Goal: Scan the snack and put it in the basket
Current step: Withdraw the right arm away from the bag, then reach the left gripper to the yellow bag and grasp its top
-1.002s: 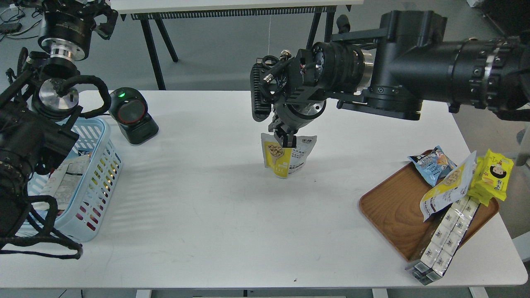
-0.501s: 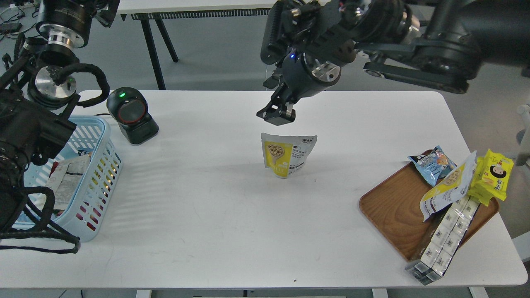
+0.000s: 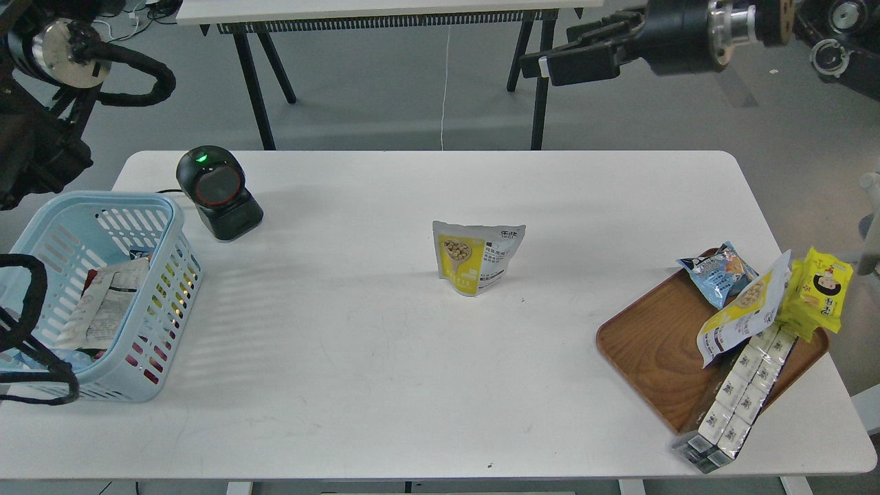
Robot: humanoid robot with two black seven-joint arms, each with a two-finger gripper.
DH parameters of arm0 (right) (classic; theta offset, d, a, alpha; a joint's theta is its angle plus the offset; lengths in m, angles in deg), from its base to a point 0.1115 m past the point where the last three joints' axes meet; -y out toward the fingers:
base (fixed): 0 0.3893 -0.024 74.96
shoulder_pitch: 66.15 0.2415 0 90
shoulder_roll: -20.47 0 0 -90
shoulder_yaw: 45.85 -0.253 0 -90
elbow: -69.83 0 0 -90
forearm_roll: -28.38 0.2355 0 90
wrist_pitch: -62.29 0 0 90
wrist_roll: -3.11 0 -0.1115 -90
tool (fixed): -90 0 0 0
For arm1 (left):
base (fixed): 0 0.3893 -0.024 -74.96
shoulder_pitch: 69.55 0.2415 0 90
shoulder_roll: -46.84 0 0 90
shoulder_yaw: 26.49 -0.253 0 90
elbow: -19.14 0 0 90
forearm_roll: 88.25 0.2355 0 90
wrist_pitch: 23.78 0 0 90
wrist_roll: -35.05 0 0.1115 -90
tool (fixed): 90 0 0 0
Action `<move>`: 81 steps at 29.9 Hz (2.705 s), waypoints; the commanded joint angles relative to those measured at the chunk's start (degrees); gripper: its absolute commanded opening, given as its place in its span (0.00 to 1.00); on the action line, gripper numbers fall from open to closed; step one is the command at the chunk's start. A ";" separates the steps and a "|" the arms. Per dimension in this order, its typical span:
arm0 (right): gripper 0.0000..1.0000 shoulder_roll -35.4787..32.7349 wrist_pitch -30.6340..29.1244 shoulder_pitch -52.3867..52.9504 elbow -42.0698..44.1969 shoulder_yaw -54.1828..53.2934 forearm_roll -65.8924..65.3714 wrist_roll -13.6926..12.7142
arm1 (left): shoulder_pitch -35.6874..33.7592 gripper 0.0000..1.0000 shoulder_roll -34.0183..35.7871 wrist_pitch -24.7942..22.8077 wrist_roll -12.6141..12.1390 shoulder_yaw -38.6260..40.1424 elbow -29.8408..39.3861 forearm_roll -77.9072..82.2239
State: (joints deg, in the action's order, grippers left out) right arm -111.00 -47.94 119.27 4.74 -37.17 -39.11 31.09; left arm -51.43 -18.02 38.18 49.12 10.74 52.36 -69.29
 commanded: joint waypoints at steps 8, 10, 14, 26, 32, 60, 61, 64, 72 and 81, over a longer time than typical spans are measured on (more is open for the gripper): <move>0.99 -6.87 2.56 -14.82 3.65 -7.71 24.84 0.02 | -2.12 0.89 3.87 0.03 0.61 -0.23 19.85 31.63; 0.99 -6.87 2.39 -15.52 5.49 -8.24 30.11 0.02 | -2.13 0.89 3.52 0.03 0.43 -0.32 23.71 37.17; 0.99 -6.08 1.86 -17.98 10.32 -8.33 45.57 0.02 | -2.30 0.89 2.29 0.03 0.17 -1.90 29.61 49.73; 0.99 -1.95 -7.77 -23.69 23.34 -10.79 83.47 0.02 | -7.39 0.89 -7.73 0.03 8.95 -12.79 30.06 83.66; 0.99 0.16 -7.77 -33.52 24.75 -21.14 92.35 0.02 | -8.80 0.89 -12.39 0.03 13.93 -19.03 28.57 99.84; 0.99 5.70 -7.77 -51.47 23.78 -42.43 94.92 -4.25 | -4.32 0.71 -19.16 5.89 13.93 -37.14 15.30 106.04; 0.99 5.70 -7.77 -51.47 23.78 -42.43 94.92 -4.25 | -4.15 0.69 -19.25 5.97 13.93 -37.15 15.21 106.04; 0.99 5.61 -7.77 -51.47 23.78 -42.43 94.92 -4.25 | -3.18 0.59 -19.86 6.06 13.93 -37.32 14.51 106.04; 0.99 5.61 -7.77 -51.30 23.78 -42.52 94.92 -4.25 | -1.25 0.49 -21.62 9.84 13.93 -37.41 11.25 106.04; 0.99 5.61 -7.77 -51.39 23.78 -42.61 94.92 -4.16 | -1.25 0.29 -21.62 9.58 13.93 -38.37 11.08 106.04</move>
State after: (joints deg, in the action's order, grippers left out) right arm -105.39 -55.71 67.95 28.52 -79.68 55.80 26.86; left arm -52.60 -39.72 48.03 63.06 -26.76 63.54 36.76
